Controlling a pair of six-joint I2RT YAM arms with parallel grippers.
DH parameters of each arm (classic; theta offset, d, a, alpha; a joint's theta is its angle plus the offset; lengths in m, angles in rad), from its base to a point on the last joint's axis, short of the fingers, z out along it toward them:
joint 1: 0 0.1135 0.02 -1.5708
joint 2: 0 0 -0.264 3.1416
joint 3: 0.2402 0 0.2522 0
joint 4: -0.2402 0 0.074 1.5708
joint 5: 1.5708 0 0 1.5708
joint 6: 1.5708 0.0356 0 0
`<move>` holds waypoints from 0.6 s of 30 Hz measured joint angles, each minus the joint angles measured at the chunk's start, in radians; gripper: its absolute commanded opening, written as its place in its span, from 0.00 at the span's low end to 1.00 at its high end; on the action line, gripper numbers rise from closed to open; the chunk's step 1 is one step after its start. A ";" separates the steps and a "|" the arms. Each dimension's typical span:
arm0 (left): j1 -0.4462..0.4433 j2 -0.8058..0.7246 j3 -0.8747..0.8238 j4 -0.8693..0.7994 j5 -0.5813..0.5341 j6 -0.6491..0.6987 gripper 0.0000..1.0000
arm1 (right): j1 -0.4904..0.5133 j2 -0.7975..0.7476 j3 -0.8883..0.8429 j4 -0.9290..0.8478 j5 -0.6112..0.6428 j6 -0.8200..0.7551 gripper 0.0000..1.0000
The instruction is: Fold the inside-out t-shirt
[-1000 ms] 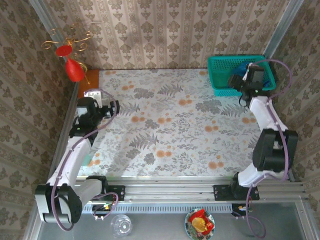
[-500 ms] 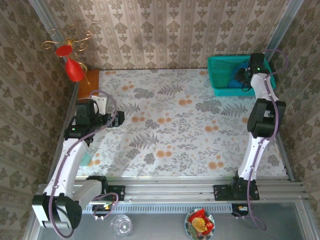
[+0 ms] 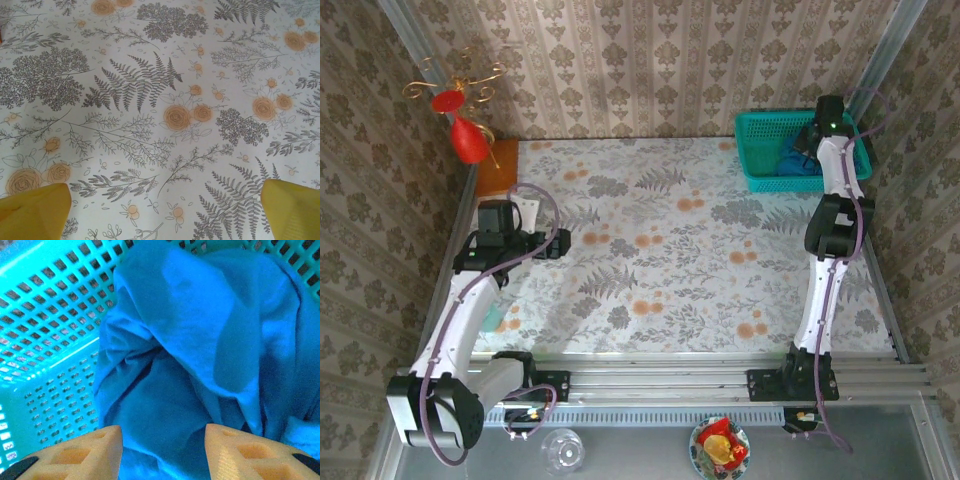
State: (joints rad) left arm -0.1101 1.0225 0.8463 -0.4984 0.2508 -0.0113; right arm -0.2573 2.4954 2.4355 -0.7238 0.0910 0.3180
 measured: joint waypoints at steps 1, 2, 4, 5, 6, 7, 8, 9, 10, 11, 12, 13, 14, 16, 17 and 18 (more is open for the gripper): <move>0.000 -0.003 -0.002 0.000 0.000 0.005 0.99 | 0.000 0.007 0.013 -0.004 0.000 0.000 0.45; 0.000 -0.004 -0.003 -0.001 0.000 0.006 0.99 | 0.000 0.015 0.027 -0.010 0.001 0.000 0.45; -0.001 -0.005 -0.003 0.000 0.000 0.009 0.99 | 0.000 0.032 0.048 -0.014 0.002 0.000 0.44; -0.001 -0.005 -0.003 0.000 0.000 0.011 0.99 | 0.000 0.037 0.051 -0.015 0.002 0.001 0.43; -0.001 -0.005 -0.003 0.000 0.000 0.013 0.99 | 0.000 0.042 0.052 -0.016 0.002 0.001 0.42; -0.001 -0.005 -0.003 0.000 0.000 0.013 0.99 | 0.000 0.047 0.052 -0.018 0.002 0.002 0.39; -0.001 -0.005 -0.003 0.000 0.000 0.013 0.99 | 0.000 0.052 0.052 -0.018 0.002 0.004 0.36; -0.001 -0.005 -0.003 0.000 0.000 0.015 0.99 | 0.000 0.057 0.052 -0.018 0.002 0.005 0.34; -0.001 -0.005 -0.004 0.000 0.000 0.016 0.99 | 0.000 0.060 0.052 -0.019 0.002 0.006 0.32; -0.002 -0.005 -0.005 0.000 -0.002 0.016 0.99 | 0.000 0.061 0.052 -0.022 0.002 0.007 0.31; -0.006 -0.005 -0.007 -0.001 -0.005 0.016 0.99 | 0.000 0.061 0.052 -0.024 0.002 0.008 0.27; -0.012 -0.005 -0.008 -0.003 -0.010 0.016 0.99 | 0.000 0.061 0.052 -0.023 0.002 0.009 0.21; -0.021 -0.005 -0.008 -0.005 -0.013 0.016 0.99 | 0.000 0.061 0.053 -0.023 0.002 0.011 0.15; -0.040 -0.005 -0.008 -0.011 -0.022 0.021 0.99 | 0.000 0.061 0.053 -0.023 0.000 0.013 0.04; -0.050 -0.005 -0.008 -0.014 -0.028 0.024 0.99 | 0.000 0.061 0.053 -0.023 0.000 0.017 0.01; -0.060 -0.005 -0.008 -0.016 -0.034 0.028 0.99 | 0.000 0.061 0.053 -0.023 0.000 0.020 0.00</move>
State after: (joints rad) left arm -0.1696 1.0180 0.8379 -0.5148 0.2169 0.0166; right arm -0.2573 2.5561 2.4882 -0.7467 0.0906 0.3382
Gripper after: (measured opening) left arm 0.987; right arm 0.057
